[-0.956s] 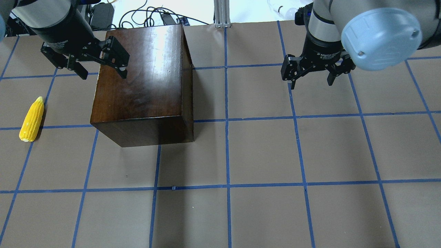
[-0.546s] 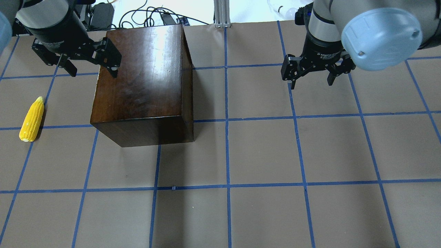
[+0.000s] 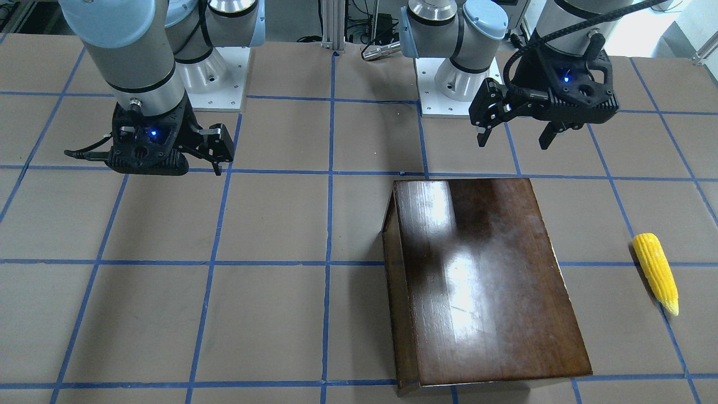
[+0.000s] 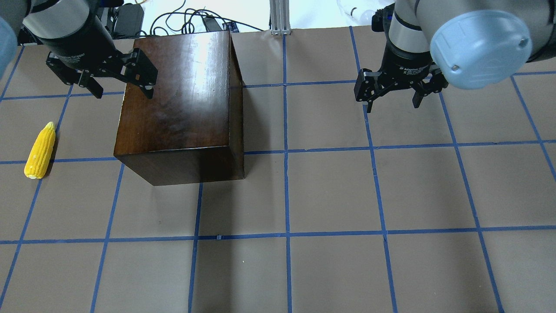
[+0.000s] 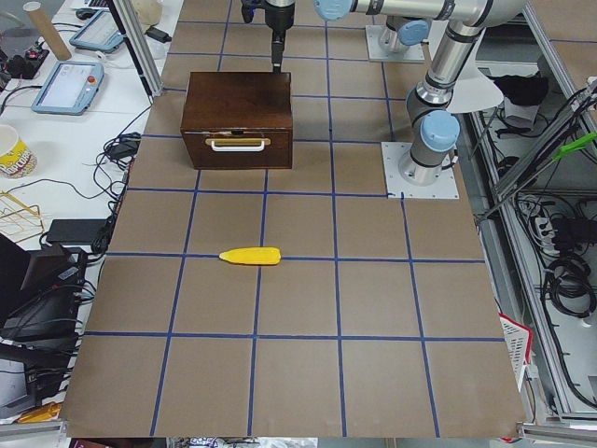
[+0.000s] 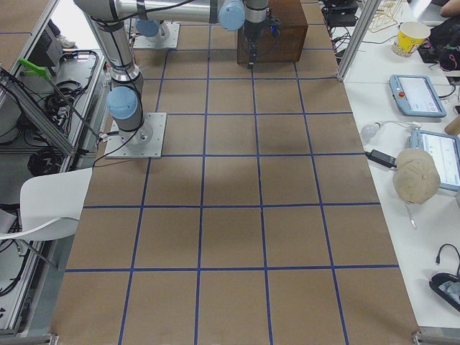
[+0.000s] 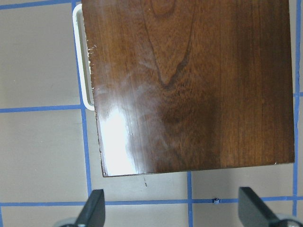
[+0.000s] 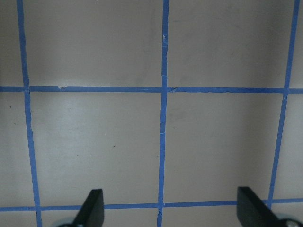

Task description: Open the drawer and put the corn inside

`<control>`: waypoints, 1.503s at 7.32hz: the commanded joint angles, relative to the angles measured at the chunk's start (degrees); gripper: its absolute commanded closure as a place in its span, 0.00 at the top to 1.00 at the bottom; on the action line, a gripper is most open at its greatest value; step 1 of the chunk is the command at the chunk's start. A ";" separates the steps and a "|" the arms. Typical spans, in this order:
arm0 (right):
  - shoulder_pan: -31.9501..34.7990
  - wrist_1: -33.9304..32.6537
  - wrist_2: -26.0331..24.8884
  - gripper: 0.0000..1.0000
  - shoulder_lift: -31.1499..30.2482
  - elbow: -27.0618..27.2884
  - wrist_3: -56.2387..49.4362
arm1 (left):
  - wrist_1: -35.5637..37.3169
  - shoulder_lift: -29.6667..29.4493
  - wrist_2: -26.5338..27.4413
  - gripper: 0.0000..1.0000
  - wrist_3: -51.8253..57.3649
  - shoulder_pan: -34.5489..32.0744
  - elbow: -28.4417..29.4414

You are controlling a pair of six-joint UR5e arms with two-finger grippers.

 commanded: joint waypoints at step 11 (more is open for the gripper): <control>0.00 0.00 0.00 1.00 -0.02 0.00 0.00 | 0.23 -4.87 -0.19 1.00 -2.49 2.51 1.02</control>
